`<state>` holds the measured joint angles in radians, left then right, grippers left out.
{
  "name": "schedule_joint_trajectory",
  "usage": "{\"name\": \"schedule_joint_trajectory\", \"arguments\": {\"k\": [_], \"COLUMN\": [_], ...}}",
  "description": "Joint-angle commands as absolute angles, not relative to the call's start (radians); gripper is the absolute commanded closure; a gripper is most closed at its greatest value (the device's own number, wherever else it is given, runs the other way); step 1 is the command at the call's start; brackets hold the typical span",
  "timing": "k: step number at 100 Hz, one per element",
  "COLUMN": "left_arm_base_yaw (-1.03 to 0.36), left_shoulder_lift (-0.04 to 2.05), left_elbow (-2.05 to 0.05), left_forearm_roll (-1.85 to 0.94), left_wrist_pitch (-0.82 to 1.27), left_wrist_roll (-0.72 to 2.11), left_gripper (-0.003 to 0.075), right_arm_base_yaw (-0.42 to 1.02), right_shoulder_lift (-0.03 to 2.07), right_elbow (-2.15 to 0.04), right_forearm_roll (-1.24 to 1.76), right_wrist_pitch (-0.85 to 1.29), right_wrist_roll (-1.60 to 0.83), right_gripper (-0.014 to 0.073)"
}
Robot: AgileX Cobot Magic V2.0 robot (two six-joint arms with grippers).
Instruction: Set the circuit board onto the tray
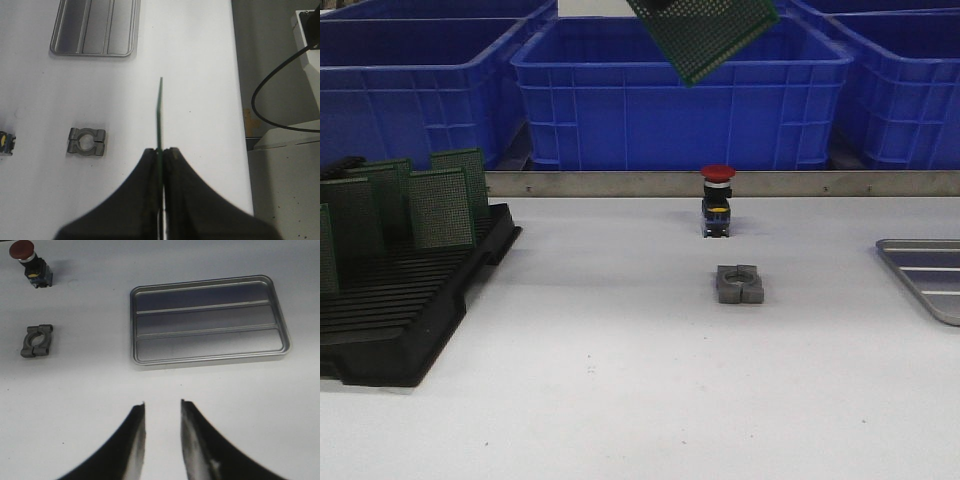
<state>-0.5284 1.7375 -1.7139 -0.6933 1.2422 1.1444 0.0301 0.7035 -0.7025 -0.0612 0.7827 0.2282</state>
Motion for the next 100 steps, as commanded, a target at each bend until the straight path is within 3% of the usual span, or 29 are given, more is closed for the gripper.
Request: {"name": "schedule_joint_trajectory", "arguments": {"k": [1, 10, 27, 55, 77, 100], "left_arm_base_yaw": [-0.538, -0.538, -0.538, -0.538, -0.538, -0.538], "left_shoulder_lift": [1.694, 1.694, 1.694, 1.694, 1.694, 1.694], "left_elbow": [-1.738, -1.738, -1.738, -1.738, -1.738, -1.738], "left_forearm_roll": [-0.757, -0.757, -0.757, -0.757, -0.757, -0.757], "left_wrist_pitch": [1.276, 1.276, 1.276, 1.276, 1.276, 1.276], "left_wrist_roll": [1.135, 1.135, 1.135, 1.135, 1.135, 1.135], "left_gripper": [0.0738, 0.0738, 0.0738, 0.0738, 0.0738, 0.0738], "right_arm_base_yaw": [0.033, 0.033, 0.034, 0.036, 0.036, 0.036], "right_shoulder_lift": [0.711, 0.711, 0.726, 0.875, 1.027, 1.185], "right_elbow": [-0.738, -0.738, -0.747, -0.842, -0.933, -1.03], "right_forearm_roll": [-0.06, -0.042, 0.076, 0.516, 0.879, 1.046], "right_wrist_pitch": [0.698, 0.67, 0.645, 0.658, 0.828, 0.995], "right_wrist_roll": [0.219, 0.219, 0.147, -0.539, -1.167, -1.378], "right_gripper": [0.0209, 0.0167, 0.0167, 0.0168, 0.0168, 0.0168]}}
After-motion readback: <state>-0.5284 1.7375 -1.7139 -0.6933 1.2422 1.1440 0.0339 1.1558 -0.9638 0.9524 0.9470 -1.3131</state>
